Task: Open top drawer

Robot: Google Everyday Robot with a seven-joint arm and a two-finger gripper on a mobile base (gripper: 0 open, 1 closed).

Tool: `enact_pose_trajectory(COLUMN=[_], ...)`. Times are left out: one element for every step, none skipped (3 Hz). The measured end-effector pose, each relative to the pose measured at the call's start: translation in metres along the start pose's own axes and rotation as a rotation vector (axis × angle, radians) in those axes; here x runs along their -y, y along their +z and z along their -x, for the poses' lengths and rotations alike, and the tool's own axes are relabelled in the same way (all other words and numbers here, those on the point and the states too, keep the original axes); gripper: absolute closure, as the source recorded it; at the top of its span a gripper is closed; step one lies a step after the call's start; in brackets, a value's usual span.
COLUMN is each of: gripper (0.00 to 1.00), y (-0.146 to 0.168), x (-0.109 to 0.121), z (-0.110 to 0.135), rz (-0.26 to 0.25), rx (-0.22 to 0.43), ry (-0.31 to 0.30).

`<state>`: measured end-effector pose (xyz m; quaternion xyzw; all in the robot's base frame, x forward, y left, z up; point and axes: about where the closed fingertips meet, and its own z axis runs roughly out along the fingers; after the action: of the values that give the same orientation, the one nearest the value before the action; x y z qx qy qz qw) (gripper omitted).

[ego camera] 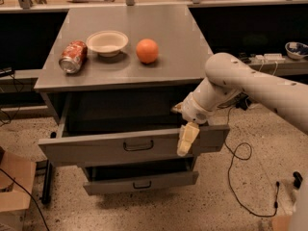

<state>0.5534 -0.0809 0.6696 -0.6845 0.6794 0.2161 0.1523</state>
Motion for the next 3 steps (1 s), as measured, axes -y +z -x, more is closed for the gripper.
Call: enact_pose_trajectory(gripper=[0.18,0.42,0.7], y=[0.001,0.001,0.002], x=[-0.034,-0.058,-0.118], z=[-0.015,-0.019,-0.014], rz=[0.07,0.118,0.203], rx=[-0.027,-0.048,-0.099], ry=[0.054,0.074,0.105])
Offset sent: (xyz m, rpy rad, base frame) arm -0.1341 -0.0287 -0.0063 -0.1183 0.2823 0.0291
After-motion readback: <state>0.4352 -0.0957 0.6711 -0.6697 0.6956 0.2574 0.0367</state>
